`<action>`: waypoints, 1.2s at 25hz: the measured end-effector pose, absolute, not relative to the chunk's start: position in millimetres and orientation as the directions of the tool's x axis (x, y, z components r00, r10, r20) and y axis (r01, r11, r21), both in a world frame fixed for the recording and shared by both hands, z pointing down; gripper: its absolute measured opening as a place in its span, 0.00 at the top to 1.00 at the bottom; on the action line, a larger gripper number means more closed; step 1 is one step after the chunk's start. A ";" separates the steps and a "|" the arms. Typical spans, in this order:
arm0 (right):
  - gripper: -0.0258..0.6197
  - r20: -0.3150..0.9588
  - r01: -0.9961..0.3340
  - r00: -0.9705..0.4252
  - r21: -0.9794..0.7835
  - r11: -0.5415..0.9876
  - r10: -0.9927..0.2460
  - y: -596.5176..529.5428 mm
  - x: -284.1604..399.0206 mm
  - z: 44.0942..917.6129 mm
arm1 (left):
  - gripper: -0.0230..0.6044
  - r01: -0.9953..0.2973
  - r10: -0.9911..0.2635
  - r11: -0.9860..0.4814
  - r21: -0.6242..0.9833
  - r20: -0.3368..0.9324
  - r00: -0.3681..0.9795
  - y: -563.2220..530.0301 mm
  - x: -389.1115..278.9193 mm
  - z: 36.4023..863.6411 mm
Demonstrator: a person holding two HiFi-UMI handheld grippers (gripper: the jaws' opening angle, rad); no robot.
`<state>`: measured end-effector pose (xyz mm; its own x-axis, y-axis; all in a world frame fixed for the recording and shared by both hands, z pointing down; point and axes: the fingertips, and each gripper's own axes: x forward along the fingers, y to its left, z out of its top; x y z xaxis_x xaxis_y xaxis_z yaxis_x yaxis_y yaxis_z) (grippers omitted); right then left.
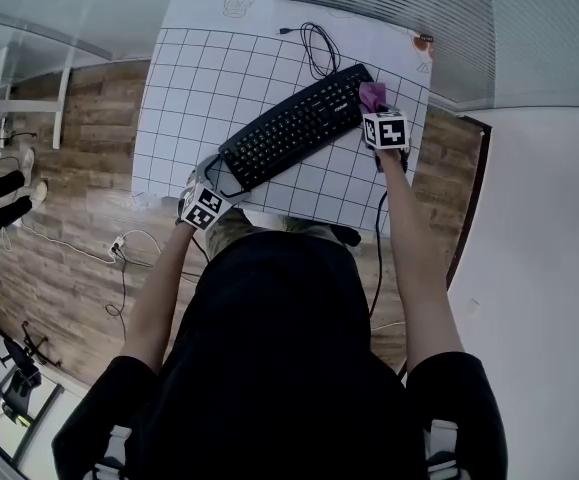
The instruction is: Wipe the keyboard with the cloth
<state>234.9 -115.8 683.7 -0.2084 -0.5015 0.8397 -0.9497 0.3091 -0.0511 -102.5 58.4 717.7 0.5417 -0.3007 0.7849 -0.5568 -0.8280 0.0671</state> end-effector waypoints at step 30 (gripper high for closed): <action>0.82 0.847 -0.931 -0.256 -0.087 0.354 -0.465 -63.0 148.2 683.1 | 0.16 -0.557 -0.297 -0.828 0.069 0.789 0.539 58.4 -101.8 717.4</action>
<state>148.2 -63.0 683.1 -0.2559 -0.4653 0.8474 -0.9311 0.3543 -0.0867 -101.8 58.4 717.4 0.5386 -0.2968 0.7886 -0.5570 -0.8276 0.0690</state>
